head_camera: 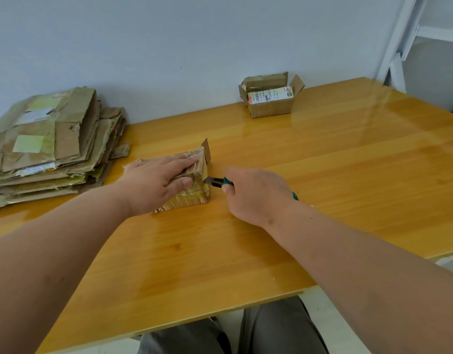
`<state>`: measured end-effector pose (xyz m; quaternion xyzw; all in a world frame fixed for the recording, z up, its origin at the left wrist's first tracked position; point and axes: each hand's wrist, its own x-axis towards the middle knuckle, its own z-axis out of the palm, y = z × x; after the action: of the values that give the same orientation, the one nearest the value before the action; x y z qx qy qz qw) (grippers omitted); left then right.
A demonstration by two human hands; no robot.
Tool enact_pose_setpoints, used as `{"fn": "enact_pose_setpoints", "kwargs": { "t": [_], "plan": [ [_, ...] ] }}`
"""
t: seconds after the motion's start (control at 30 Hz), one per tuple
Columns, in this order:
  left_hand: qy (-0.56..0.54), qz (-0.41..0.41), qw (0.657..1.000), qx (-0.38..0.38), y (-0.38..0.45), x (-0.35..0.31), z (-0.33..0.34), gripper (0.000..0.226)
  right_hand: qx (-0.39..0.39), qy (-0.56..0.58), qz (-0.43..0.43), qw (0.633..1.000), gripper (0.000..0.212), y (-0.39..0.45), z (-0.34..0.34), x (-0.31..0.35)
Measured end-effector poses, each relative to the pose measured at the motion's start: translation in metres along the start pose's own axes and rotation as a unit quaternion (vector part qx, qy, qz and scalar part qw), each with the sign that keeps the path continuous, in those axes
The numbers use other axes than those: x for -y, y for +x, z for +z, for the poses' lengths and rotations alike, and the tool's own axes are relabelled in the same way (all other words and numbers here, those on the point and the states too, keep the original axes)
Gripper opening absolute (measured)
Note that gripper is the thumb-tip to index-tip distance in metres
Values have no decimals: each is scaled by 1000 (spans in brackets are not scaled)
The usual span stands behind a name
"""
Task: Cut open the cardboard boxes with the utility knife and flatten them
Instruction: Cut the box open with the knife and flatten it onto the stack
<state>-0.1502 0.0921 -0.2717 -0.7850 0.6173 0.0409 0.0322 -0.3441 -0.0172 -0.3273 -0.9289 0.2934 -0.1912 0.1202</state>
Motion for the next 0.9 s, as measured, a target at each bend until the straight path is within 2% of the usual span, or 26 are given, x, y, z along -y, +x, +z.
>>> {"fn": "enact_pose_setpoints", "kwargs": {
  "t": [0.27,0.43,0.53,0.63,0.77,0.9],
  "plan": [
    [8,4,1000,9,0,0,0,57,35,-14,8,999,23,-5,-5,3],
    [-2,-8,1000,3,0,1,0,58,58,-118,-46,990,25,-7,-1,13],
    [-12,-9,1000,4,-1,1,-1,58,81,-58,11,995,24,-2,-3,5],
    [-15,-3,1000,8,0,1,-2,64,57,-19,49,997,27,0,-4,-4],
    [-17,1,1000,5,1,3,-1,70,-3,1,14,1000,24,2,-2,-1],
    [-14,-2,1000,0,0,3,1,71,-13,1,-14,1000,20,2,-1,0]
  ]
}}
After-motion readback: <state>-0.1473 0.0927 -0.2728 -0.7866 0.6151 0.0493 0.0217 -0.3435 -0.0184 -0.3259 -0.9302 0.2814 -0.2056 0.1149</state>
